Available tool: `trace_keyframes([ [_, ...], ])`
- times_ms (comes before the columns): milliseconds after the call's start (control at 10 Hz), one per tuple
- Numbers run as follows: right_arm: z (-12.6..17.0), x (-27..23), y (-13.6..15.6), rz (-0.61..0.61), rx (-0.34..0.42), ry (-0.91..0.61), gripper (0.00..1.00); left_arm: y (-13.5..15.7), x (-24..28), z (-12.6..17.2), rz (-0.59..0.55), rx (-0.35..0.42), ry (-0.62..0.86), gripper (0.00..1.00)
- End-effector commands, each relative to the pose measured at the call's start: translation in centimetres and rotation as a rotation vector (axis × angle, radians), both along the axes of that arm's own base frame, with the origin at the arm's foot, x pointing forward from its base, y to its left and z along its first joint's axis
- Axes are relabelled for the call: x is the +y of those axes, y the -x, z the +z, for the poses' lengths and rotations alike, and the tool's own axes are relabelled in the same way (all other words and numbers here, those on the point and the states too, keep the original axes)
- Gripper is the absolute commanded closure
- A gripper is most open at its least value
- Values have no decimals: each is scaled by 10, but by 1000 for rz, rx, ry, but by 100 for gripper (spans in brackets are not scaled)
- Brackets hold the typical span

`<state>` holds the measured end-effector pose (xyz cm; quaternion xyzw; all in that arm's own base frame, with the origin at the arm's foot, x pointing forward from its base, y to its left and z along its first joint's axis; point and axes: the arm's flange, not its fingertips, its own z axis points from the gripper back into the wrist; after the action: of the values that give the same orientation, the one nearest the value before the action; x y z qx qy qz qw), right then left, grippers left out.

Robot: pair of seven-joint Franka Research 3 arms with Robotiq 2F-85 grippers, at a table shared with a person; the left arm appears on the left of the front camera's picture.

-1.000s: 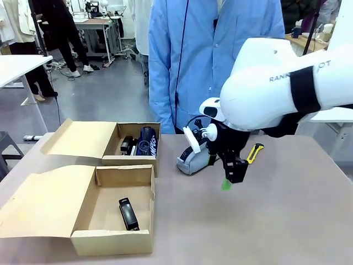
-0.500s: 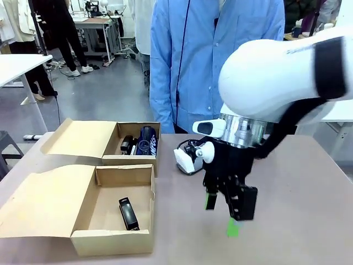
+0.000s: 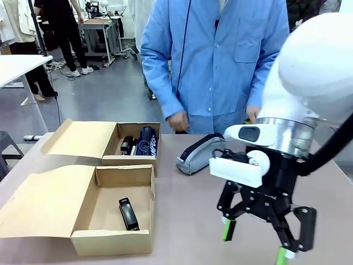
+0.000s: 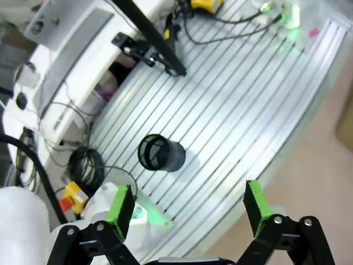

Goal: Place items inside the box.
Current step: Pick up a Pencil pouch or Stapler and place it inside the Mailer Box closest to the robot.

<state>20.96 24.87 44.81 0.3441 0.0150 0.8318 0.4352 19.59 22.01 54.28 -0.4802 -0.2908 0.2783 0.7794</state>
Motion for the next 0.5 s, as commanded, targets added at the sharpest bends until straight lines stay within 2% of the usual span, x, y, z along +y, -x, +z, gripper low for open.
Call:
trace_keyframes([
  [0, 6, -40, 23, -176, -76, 91, 0, 2, -1, -1, -5, -22, 0, 0],
  [100, 12, -59, 34, -314, -110, 165, 0, 2, -1, -1, -5, -22, 0, 0],
  [300, 17, -89, 45, -694, -149, 131, 0, 2, -1, -1, -5, -22, 0, 0],
  [400, 15, -107, 45, -948, -154, 121, 0, 2, -1, -1, -5, -22, 0, 0],
])
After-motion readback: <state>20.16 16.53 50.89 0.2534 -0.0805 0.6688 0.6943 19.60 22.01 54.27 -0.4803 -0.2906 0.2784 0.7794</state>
